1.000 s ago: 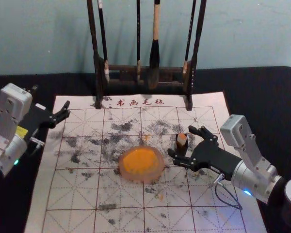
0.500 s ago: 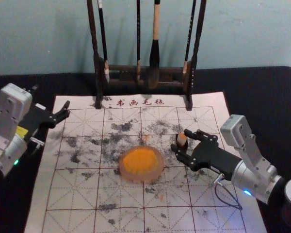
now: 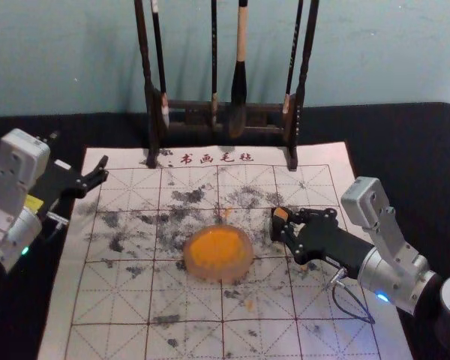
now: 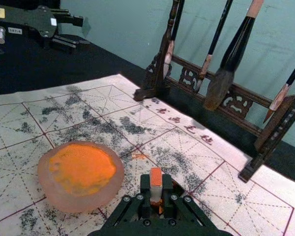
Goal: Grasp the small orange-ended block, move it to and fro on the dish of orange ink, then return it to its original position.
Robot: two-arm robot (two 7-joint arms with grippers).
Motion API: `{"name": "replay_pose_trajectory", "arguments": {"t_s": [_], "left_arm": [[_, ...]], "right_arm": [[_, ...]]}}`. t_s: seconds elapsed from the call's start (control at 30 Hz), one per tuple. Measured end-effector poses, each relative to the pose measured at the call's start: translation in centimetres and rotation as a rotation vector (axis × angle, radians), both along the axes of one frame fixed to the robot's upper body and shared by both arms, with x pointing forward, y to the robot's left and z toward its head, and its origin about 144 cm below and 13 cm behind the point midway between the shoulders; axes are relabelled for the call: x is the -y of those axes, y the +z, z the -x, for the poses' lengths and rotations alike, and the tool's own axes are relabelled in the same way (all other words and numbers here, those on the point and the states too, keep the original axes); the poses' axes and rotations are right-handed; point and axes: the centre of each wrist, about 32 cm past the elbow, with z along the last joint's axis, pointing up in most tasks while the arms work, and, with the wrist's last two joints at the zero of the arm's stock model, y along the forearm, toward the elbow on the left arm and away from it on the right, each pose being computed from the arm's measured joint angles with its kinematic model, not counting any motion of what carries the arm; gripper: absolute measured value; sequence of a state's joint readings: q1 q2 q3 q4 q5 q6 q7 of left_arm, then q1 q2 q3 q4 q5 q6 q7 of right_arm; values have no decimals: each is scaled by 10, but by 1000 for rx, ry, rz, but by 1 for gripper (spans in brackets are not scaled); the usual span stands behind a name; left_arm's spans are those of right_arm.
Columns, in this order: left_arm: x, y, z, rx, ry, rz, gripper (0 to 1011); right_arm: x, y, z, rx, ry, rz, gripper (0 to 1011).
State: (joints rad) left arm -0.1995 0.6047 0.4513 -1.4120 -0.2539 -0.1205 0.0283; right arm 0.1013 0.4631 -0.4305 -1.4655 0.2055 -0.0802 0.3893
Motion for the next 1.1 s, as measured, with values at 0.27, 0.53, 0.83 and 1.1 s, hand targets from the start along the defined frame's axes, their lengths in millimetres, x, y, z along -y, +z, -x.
{"name": "replay_pose_trajectory", "arguments": {"t_s": [0.27, 0.53, 0.83, 1.1], "left_arm": [[0, 0, 0, 0, 0, 0, 1001], [0, 0, 0, 0, 0, 0, 1001], [0, 0, 0, 0, 0, 0, 1002], [0, 0, 0, 0, 0, 0, 1001]], "right_arm": [[0, 0, 0, 0, 0, 0, 127], [1, 3, 0, 6, -5, -18, 127], [6, 23, -1, 32, -10, -69, 127], [10, 46, -2, 43, -9, -110, 127]]}}
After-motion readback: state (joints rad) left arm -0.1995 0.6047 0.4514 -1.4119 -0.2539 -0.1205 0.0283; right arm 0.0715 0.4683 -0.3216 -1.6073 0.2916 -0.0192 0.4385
